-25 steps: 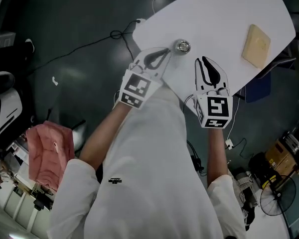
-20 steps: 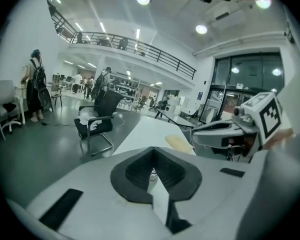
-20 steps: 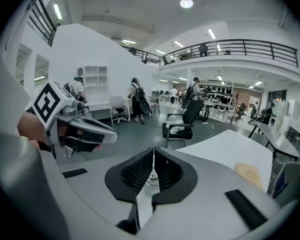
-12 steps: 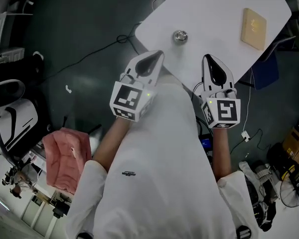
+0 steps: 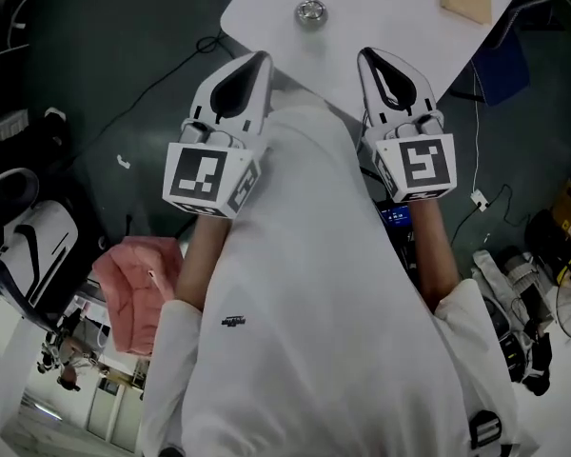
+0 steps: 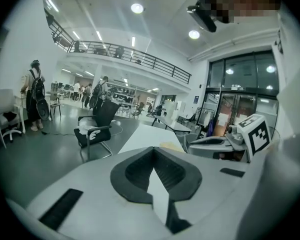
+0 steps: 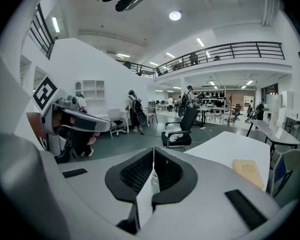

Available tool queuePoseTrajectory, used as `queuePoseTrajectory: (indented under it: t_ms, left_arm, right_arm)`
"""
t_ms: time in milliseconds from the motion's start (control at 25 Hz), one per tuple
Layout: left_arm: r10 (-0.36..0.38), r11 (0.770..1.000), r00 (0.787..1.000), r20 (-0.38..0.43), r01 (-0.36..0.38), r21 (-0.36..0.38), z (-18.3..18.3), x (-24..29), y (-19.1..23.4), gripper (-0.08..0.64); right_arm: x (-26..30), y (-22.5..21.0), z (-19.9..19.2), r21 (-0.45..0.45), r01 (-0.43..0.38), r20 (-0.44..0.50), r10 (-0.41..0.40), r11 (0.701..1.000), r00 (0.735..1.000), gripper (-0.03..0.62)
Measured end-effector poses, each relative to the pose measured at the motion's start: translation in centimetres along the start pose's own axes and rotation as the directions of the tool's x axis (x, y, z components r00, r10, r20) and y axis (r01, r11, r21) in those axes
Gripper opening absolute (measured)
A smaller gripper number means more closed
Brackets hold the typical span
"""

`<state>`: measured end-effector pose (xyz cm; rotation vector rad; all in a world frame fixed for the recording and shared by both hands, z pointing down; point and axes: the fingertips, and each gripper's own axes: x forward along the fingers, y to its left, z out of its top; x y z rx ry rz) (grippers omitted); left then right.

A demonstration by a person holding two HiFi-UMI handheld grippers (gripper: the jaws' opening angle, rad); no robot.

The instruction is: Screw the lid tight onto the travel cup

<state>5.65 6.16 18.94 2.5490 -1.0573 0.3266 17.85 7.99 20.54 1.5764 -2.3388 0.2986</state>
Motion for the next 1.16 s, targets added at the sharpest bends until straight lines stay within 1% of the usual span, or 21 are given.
queuePoseTrajectory:
  t_ms: [160, 360, 560, 1160]
  left_arm:
    - [-0.010, 1.000, 1.000, 0.002, 0.010, -0.007, -0.2, -0.2, -0.8, 0.003]
    - [-0.033, 0.999, 0.999, 0.006, 0.033, -0.007, 0.1, -0.8, -0.6, 0.003]
    - [-0.036, 0.999, 0.999, -0.005, 0.036, -0.013, -0.3, -0.6, -0.3, 0.003]
    - [-0.047, 0.998, 0.999, -0.002, 0.047, -0.032, 0.3, -0.1, 0.4, 0.003]
  right_arm:
    - [-0.3, 0.7, -0.5, -0.011, -0.030, -0.017, 0.030, 1.000, 0.999, 0.005]
    - [0.0, 2.0, 0.4, -0.048, -0.044, -0.022, 0.043, 0.998, 0.999, 0.005]
    - [0.3, 2.2, 0.1, -0.040, -0.055, -0.035, 0.053, 0.998, 0.998, 0.005]
    - [1.7, 2.3, 0.3, -0.044, -0.066, -0.056, 0.064, 0.997, 0.996, 0.005]
